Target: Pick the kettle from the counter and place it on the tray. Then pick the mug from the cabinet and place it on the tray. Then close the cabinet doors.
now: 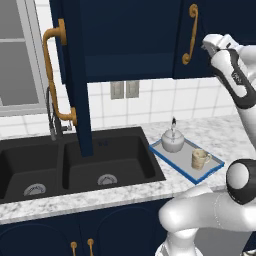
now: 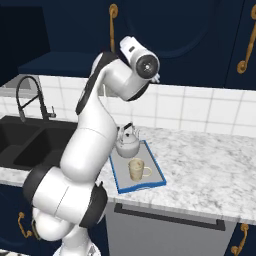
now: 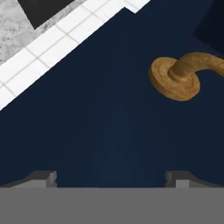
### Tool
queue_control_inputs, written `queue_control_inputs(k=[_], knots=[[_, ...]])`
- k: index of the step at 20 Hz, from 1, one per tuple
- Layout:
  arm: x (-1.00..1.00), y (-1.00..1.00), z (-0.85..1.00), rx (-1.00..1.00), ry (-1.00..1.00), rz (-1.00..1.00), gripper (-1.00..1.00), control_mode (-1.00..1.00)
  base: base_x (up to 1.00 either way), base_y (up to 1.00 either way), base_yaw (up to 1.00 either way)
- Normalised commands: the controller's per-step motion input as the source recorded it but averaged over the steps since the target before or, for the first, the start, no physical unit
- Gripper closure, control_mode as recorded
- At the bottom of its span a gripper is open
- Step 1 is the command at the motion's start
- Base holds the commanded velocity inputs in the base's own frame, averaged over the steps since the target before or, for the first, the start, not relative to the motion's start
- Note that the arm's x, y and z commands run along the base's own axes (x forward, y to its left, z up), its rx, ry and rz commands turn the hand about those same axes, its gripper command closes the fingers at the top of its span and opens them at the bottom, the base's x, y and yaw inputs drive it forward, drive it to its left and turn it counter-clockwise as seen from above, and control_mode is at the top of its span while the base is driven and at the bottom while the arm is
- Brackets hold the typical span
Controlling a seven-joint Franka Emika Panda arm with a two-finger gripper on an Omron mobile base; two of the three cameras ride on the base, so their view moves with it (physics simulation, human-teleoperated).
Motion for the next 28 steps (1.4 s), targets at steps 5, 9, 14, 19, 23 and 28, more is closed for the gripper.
queue_control_inputs(k=[5,9,14,19,23,28], knots=[[0.54,-0.01,-0.04,0.00,0.00,-0.31,-1.00,-1.00,0.00,0.00,0.00],[0.07,-0.06,-0.05,0.05,0.00,-0.30,-1.00,-1.00,0.00,0.00,0.00],[-0.33,-0.01,0.00,0.21,-0.02,-0.26,-1.00,-1.00,0.00,0.00,0.00],[-0.64,-0.01,0.00,0.23,-0.12,-0.18,-1.00,-1.00,0.00,0.00,0.00],[-0.79,0.02,0.00,0.41,-0.09,-0.25,-1.00,-1.00,0.00,0.00,0.00],[-0.73,0.07,0.00,0.49,-0.23,-0.42,-1.00,-1.00,0.00,0.00,0.00]])
